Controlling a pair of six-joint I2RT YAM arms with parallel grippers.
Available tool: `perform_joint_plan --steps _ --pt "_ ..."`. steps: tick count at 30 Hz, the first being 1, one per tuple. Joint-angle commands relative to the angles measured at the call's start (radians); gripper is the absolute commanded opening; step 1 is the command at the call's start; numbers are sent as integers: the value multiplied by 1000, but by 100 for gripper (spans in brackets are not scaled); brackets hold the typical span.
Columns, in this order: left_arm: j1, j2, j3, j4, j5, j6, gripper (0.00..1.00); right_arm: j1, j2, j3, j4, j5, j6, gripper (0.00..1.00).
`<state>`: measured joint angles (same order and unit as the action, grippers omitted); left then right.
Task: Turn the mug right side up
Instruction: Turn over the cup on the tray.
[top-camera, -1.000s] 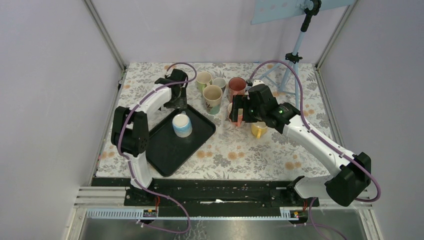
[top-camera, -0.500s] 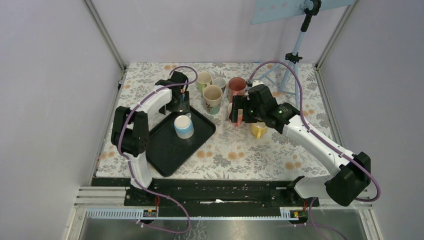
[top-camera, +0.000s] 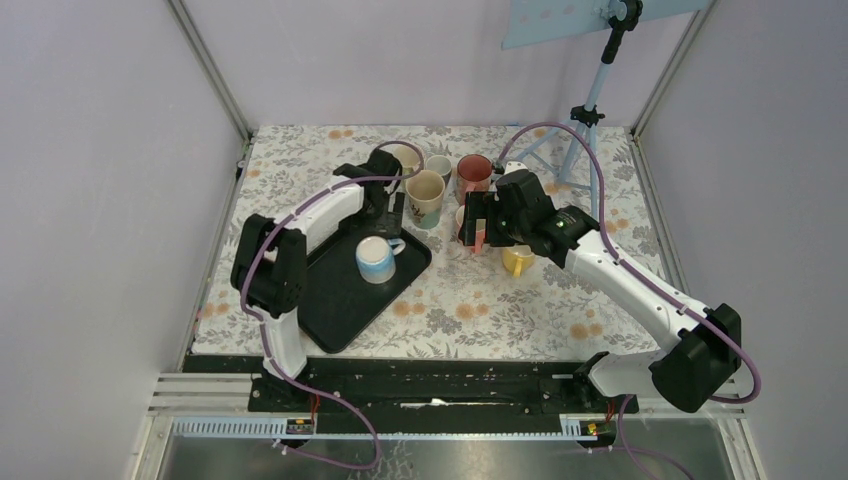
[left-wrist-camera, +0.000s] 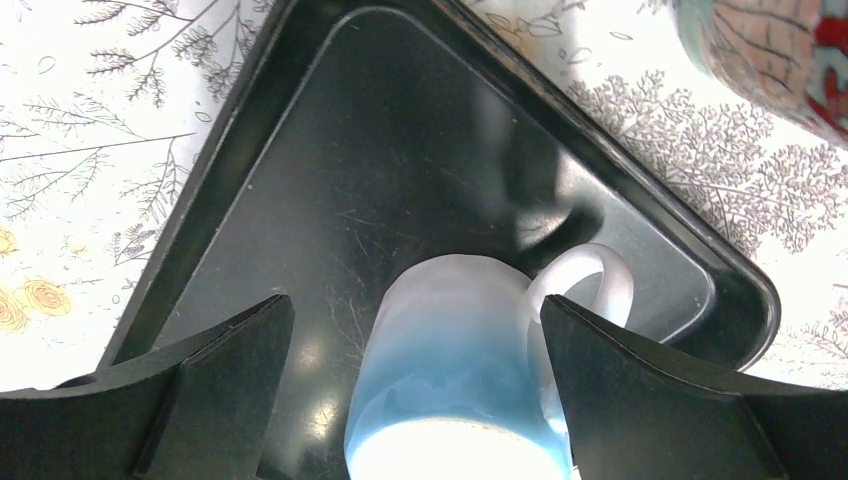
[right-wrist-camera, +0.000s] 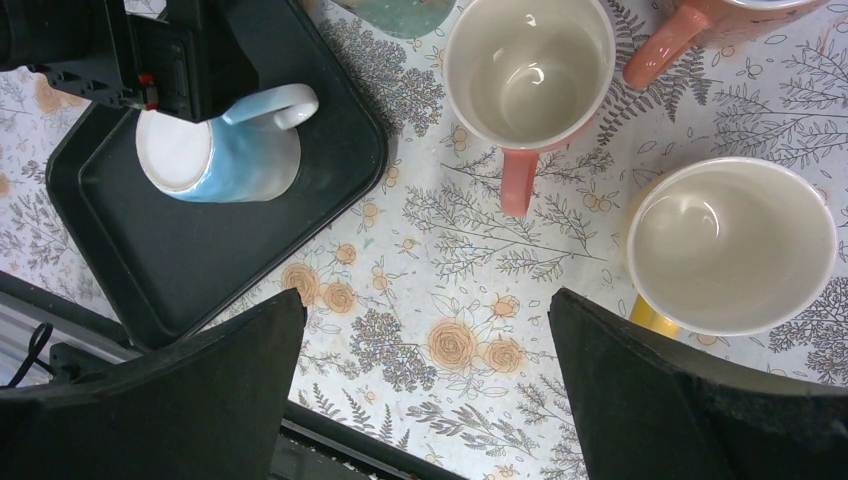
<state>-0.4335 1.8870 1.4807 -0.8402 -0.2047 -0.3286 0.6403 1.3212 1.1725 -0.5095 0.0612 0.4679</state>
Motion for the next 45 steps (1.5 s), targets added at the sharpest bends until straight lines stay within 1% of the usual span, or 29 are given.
perform_joint_plan --steps 1,8,12,19,24,29,35,41,45 --pt "-37 -13 13 -25 -22 28 99 3 -16 -10 26 6 0 100" --pt "-112 -40 -5 -74 -106 34 99 3 -19 -14 26 4 3 100" --pt "-142 -66 -42 -90 -136 28 99 2 -23 -18 26 4 5 100" --pt "-179 -119 -91 -130 -228 5 99 3 -33 -23 26 2 7 100" --pt "-191 -169 -102 -158 -245 -5 99 3 -36 -29 26 1 10 100" --pt "-198 -216 -121 -185 -215 -41 99 3 -37 -30 28 -3 12 100" --pt "-197 -281 -197 -160 -148 -134 99 2 -32 -39 43 -19 11 100" --pt "-198 -412 -316 -98 -86 -259 99 2 -23 -37 52 -30 2 100" --pt "-198 -497 -380 -88 -70 -326 99 2 -16 -39 55 -41 -4 100"
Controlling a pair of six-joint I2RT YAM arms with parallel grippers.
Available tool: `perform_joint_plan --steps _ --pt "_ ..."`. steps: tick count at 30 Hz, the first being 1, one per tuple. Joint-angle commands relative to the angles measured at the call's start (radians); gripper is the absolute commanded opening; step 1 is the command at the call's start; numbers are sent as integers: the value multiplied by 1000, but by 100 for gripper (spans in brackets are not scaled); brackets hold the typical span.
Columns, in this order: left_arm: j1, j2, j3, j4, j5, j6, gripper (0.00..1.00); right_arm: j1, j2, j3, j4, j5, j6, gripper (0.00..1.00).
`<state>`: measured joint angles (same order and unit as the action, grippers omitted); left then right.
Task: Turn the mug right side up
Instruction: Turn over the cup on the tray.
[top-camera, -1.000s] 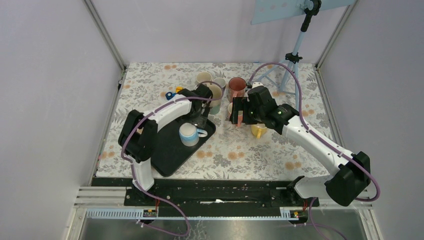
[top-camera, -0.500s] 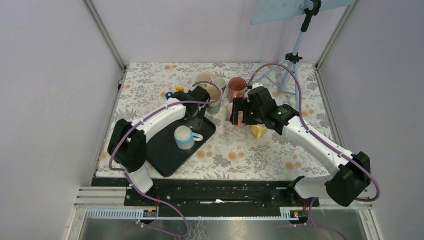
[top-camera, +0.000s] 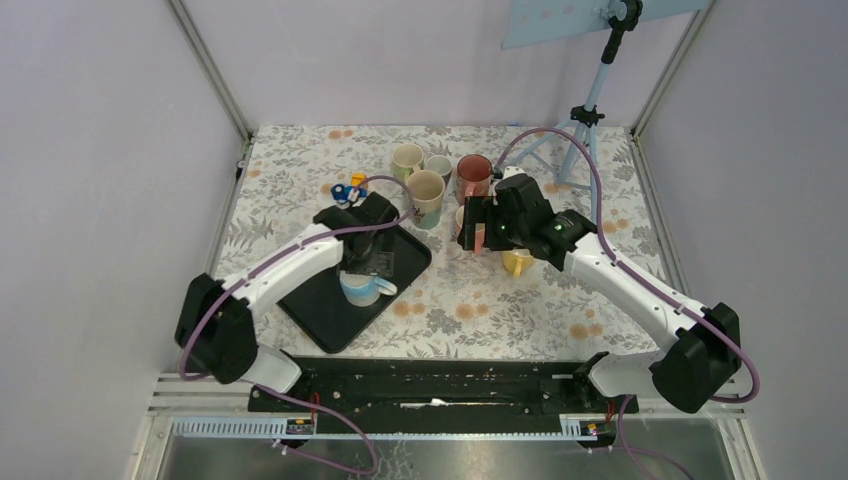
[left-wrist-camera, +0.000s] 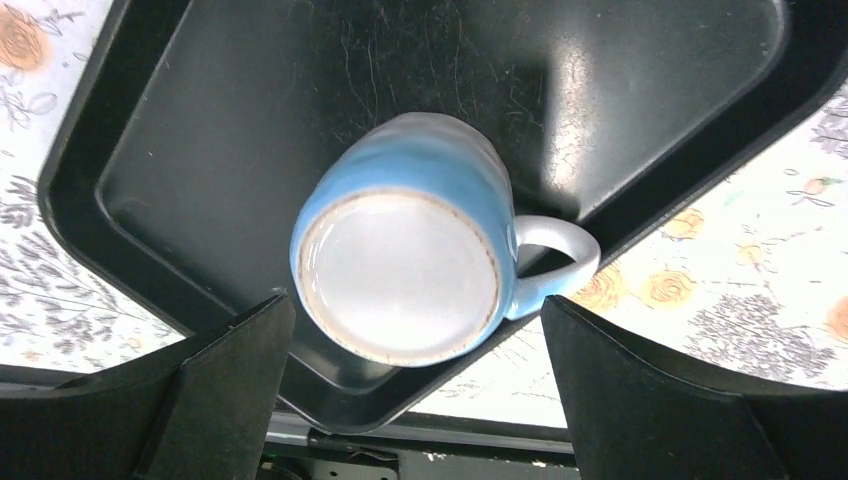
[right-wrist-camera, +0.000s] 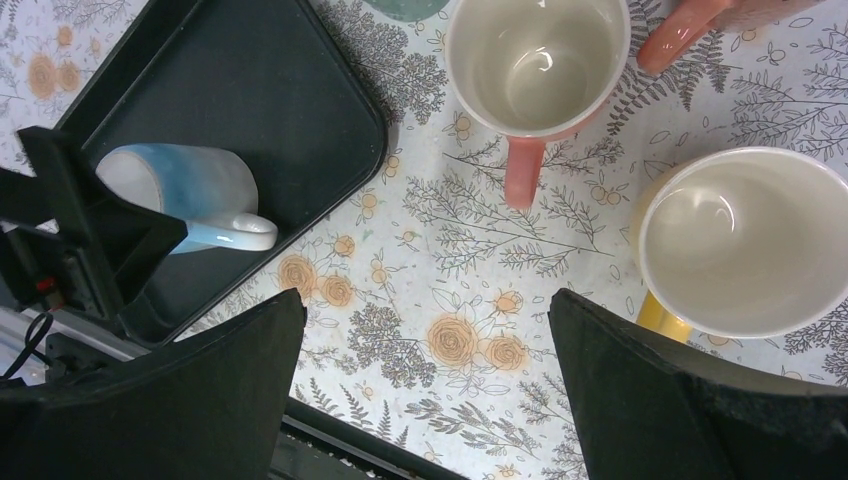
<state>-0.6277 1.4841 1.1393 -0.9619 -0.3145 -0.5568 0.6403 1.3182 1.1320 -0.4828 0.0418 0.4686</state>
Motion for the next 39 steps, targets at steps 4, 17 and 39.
perform_joint_plan --steps 4,17,39 --pt "-3 -165 -100 35 48 -165 99 3 -10 0 33 -27 -7 100" --pt "-22 -333 -231 112 159 -527 99 3 -19 -21 58 -33 -1 100" --pt "35 -213 -299 295 -6 -655 99 3 -52 -39 57 -16 4 100"
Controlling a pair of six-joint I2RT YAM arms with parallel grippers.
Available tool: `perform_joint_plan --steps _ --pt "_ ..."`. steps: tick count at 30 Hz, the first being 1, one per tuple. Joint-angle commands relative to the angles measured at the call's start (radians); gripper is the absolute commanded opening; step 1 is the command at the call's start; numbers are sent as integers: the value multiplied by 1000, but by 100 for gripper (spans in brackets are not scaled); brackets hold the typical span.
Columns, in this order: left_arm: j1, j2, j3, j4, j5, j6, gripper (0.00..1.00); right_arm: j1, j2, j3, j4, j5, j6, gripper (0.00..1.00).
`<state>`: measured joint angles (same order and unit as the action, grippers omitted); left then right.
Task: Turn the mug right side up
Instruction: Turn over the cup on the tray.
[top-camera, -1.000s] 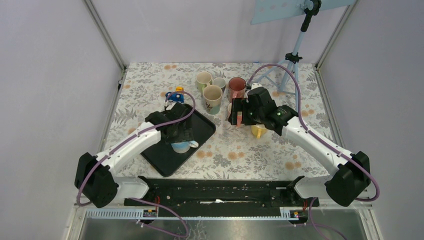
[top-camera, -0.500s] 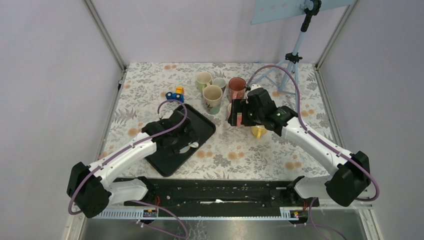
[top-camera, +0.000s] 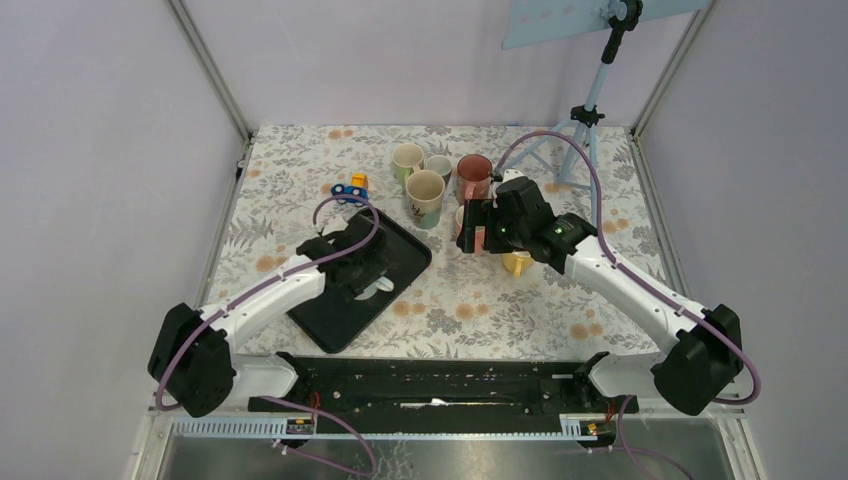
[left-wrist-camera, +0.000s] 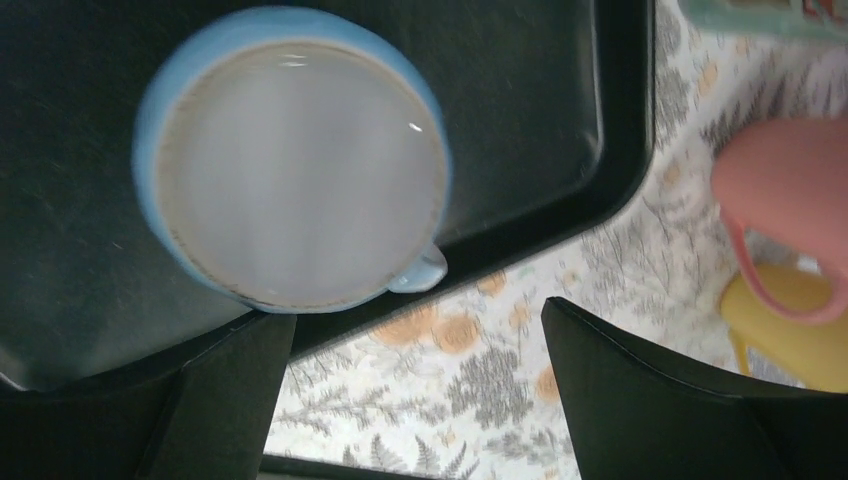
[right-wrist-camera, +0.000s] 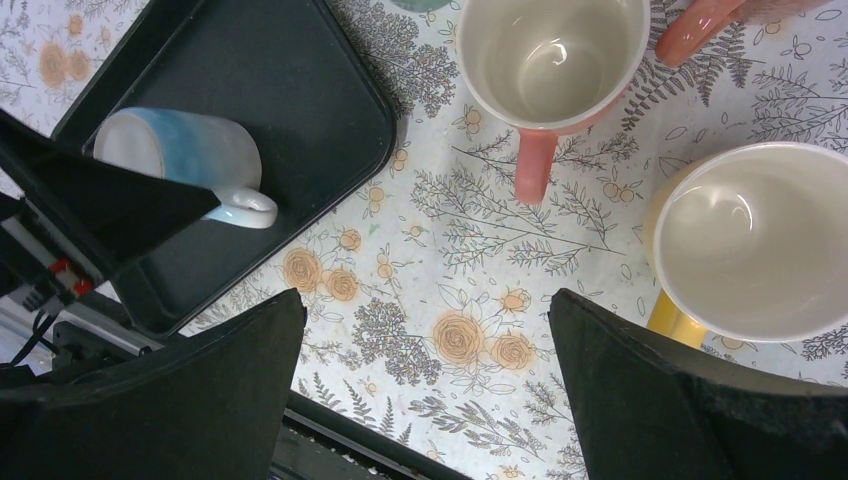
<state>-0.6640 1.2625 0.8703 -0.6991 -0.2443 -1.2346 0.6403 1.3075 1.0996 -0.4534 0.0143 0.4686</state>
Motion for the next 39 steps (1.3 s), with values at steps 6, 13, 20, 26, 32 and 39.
perform_joint_plan --steps 6,13,20,26,32,39 --pt "206 -11 -42 23 -92 176 99 3 -42 -10 27 11 4 100" --pt "229 -13 14 3 -55 311 99 3 -41 -11 27 14 5 100" --pt "138 -5 26 -45 -11 201 99 3 -32 -9 35 3 8 100" --pt "110 37 35 -50 -66 -11 99 3 -33 -11 45 -12 13 100" --pt "124 110 55 -60 -92 -74 97 4 -53 -21 39 -2 10 100" --pt "177 91 3 -58 -79 -27 71 4 -56 -26 38 1 11 100"
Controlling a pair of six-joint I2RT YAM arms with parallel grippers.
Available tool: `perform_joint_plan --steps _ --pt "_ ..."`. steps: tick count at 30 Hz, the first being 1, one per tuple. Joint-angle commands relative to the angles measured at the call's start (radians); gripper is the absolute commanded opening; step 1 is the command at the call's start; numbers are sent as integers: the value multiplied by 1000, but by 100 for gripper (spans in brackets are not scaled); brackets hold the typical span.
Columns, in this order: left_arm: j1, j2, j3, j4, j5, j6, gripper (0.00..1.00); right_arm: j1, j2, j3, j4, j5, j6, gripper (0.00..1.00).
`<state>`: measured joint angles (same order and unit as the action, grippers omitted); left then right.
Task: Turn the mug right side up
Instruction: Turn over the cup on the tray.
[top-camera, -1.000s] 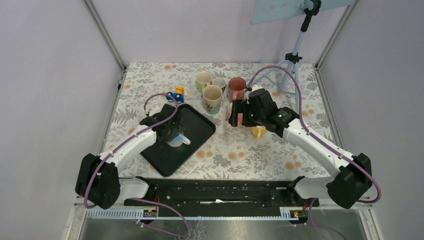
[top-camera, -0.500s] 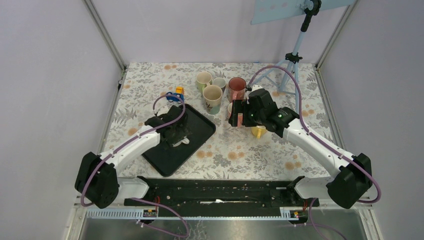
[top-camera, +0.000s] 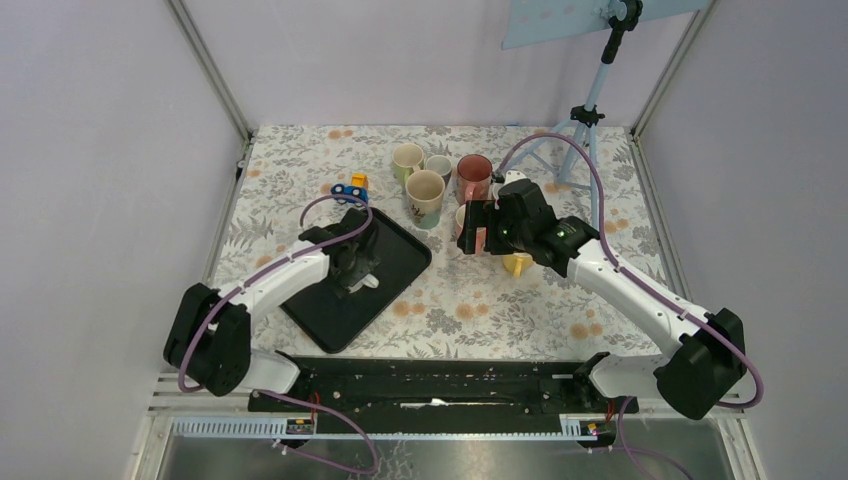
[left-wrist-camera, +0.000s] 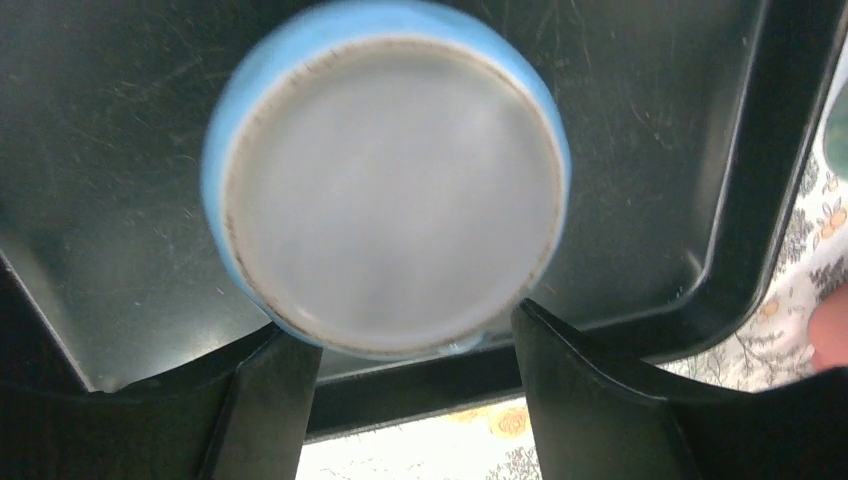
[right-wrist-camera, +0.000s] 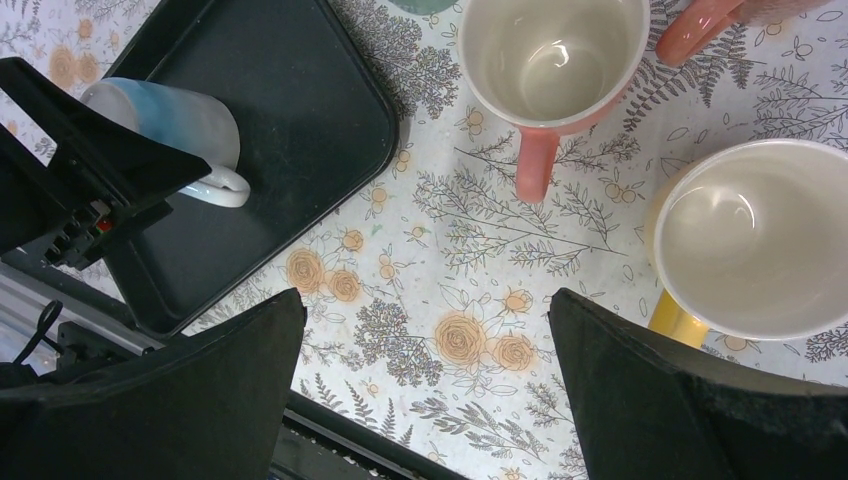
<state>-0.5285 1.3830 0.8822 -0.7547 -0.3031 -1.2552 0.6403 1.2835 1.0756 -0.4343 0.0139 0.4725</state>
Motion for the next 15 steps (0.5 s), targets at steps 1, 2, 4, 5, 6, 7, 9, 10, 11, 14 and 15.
perform_joint_plan --steps 1,2,4,5,6,7,9,10,11,14,15 --pt "56 -43 -18 2 -18 12 67 4 -31 -2 19 2 6 100" --pt "67 -56 -26 1 -16 28 64 4 -30 -2 19 2 6 100" --pt "85 -80 -34 0 -10 69 60 4 -30 -3 20 5 5 100" --pt "91 -88 -36 0 -4 88 57 3 -29 -3 20 5 5 100" --pt "98 -92 -37 1 2 106 54 3 -27 -4 20 5 4 100" --pt "102 -95 -39 -2 14 119 52 3 -25 -3 20 5 4 100" --pt "106 -96 -42 -3 26 146 49 3 -25 -4 23 5 6 100" --pt "108 -93 -43 -1 34 158 48 3 -24 -4 25 5 6 100" --pt "109 -87 -42 -2 41 173 47 3 -25 -3 25 5 7 100" --pt "116 -70 -38 1 72 212 47 2 -26 -5 25 5 7 100" --pt "116 -62 -36 0 81 225 47 3 -27 -5 25 6 7 100"
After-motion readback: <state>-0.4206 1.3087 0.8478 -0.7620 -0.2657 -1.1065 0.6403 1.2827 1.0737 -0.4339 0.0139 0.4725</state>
